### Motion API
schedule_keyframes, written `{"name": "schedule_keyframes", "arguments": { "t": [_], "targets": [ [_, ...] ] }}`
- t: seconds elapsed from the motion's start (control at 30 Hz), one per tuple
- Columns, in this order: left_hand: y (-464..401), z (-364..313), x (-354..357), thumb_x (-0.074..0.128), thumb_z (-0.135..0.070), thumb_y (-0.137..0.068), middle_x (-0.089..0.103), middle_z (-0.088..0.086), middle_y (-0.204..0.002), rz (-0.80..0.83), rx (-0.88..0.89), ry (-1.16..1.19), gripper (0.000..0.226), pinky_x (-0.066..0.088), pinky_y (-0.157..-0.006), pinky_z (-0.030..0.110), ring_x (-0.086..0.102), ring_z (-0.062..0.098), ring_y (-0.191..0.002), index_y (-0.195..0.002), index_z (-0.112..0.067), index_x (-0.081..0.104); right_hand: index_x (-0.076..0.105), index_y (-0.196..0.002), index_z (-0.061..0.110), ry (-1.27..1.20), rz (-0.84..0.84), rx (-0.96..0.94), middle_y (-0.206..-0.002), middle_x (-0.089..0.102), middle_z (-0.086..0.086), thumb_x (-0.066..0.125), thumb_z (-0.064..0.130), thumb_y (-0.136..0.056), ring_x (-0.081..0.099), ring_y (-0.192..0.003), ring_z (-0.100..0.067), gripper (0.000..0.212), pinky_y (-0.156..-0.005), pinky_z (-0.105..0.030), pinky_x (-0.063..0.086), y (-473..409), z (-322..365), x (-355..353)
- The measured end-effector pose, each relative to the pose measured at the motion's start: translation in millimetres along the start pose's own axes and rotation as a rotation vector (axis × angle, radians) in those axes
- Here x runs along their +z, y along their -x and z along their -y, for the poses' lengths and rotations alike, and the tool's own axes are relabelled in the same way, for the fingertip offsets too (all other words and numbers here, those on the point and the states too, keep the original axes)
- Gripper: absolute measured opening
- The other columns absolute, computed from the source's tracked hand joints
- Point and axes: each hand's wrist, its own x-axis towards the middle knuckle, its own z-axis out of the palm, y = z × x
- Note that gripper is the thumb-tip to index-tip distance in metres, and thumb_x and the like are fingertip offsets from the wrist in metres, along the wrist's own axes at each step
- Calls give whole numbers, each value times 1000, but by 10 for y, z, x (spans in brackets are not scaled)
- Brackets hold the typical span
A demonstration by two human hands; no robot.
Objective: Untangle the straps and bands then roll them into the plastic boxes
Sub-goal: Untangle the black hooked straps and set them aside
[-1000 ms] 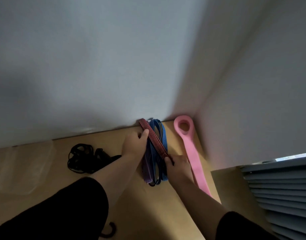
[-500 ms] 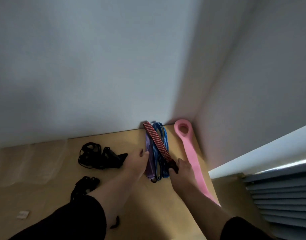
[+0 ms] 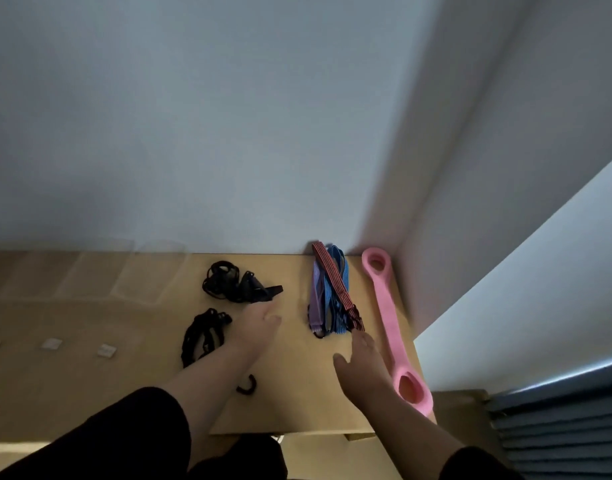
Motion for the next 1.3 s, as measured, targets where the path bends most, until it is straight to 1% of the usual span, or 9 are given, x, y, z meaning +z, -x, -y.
{"name": "schedule_keyframes", "arguments": {
  "t": [0.2, 0.3, 0.37, 0.6, 0.67, 0.83, 0.97, 1.1, 1.3],
  "targets": [
    [380, 372, -420, 53, -20, -97, 63, 16, -129, -73, -110, -41, 36, 50, -99, 41, 59, 33, -118, -129, -5, 61, 25, -154, 6, 43, 69, -68, -159, 28, -11, 51, 29, -99, 35, -142, -26, 65, -114, -34, 31, 256, 243, 273],
    [537, 568, -589, 50, -28, -98, 45, 5, -151, -72, -131, -66, 53, 41, -110, 38, 45, 25, -136, -148, -14, 44, 25, -155, 5, 78, 139, -85, -160, 28, -12, 49, 31, -101, 33, -144, -25, 65, -115, -32, 30, 299, 402, 383],
    [578, 669, -697, 49, -33, -98, 41, 4, -154, -82, -129, -80, 56, 41, -111, 39, 41, 23, -139, -151, -17, 38, 38, -147, 4, 133, 195, -84, -151, 41, -12, 48, 33, -101, 44, -135, -25, 55, -108, -33, 37, 286, 525, 439],
    [493, 1053, -1003, 54, -31, -96, 53, 8, -136, -64, -174, -91, 53, 50, -93, 35, 55, 24, -118, -146, -16, 45, 40, -151, 13, 232, 365, -66, -148, 50, -7, 55, 40, -97, 51, -131, -22, 62, -104, -32, 45, 136, 916, 801],
    [415, 1161, -1103, 55, -30, -96, 52, 6, -136, -36, -185, -93, 51, 49, -90, 31, 55, 21, -116, -144, -16, 47, 41, -149, 13, 225, 366, -34, -145, 52, -7, 57, 39, -96, 53, -127, -22, 61, -101, -32, 47, 68, 1047, 907],
    [176, 1419, -1290, 57, -33, -94, 45, 6, -147, 56, -190, -75, 57, 44, -105, 36, 50, 22, -129, -147, -17, 43, 45, -147, 15, 154, 295, 32, -141, 56, -8, 59, 34, -95, 56, -124, -22, 57, -100, -33, 48, -124, 1367, 1142],
    [-49, 1529, -1407, 56, -32, -93, 50, 4, -138, 144, -125, -156, 49, 43, -103, 33, 51, 22, -126, -139, -18, 49, 47, -142, 18, 102, 49, 41, -139, 52, -7, 57, 25, -93, 57, -117, -22, 50, -93, -35, 51, -361, 1594, 1184],
    [-267, 1566, -1466, 51, -31, -88, 54, -3, -128, 253, -18, -236, 35, 43, -102, 34, 51, 19, -121, -123, -30, 54, 42, -145, 17, 146, -162, 28, -148, 41, -5, 57, 18, -89, 44, -132, -24, 58, -104, -41, 45, -671, 1758, 1123],
    [-512, 1529, -1542, 51, -25, -97, 50, -5, -121, 274, 101, -158, 32, 42, -93, 26, 53, 12, -113, -129, -24, 57, 23, -156, 25, 550, 19, 8, -163, 23, 5, 60, 32, -93, 18, -151, -21, 74, -121, -46, 24, -1032, 1768, 1129]
  ]
}}
